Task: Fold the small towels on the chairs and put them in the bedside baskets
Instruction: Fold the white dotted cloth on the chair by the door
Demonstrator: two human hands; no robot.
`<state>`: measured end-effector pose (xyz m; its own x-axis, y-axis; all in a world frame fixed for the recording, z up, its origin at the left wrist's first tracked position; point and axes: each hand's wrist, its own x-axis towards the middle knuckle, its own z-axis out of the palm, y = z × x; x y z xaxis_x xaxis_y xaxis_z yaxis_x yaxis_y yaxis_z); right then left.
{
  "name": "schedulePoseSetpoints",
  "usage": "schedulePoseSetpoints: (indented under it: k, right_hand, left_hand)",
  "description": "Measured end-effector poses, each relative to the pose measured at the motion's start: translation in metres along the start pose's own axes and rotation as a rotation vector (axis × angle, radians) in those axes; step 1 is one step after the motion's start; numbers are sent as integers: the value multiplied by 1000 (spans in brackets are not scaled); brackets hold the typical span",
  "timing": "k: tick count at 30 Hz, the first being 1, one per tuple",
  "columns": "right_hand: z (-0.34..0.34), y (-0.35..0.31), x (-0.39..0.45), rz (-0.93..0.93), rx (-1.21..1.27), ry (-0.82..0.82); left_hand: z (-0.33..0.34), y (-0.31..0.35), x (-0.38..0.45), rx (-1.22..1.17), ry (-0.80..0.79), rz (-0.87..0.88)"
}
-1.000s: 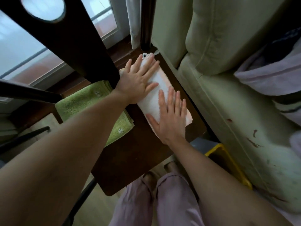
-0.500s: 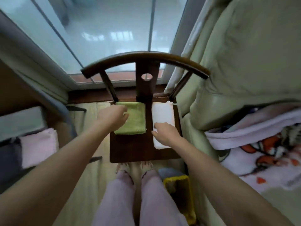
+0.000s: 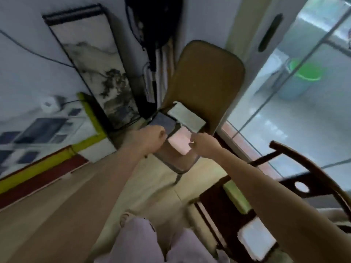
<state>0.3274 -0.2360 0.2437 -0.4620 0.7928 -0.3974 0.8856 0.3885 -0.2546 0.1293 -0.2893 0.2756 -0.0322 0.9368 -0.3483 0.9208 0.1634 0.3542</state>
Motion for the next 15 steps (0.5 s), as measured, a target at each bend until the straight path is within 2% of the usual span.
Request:
schedulePoseSetpoints:
  k: [4,8,12,15]
  right_hand:
    - [-18,-138,63,-250,-153,-72]
    - [-32,-280,97,-394,-271,-51]
    - [-17,-425,128,-572,-221,-22]
    - [17,-539,141,-714,-306,-92]
  left_hand:
    - [-39,-140,-54,-49,153,-182]
    - [-71,-267,-112,-32,199,-345]
    - [-107,-368,-172,-87,316,-528]
    - [-114,-440,-235,-163,350,-700]
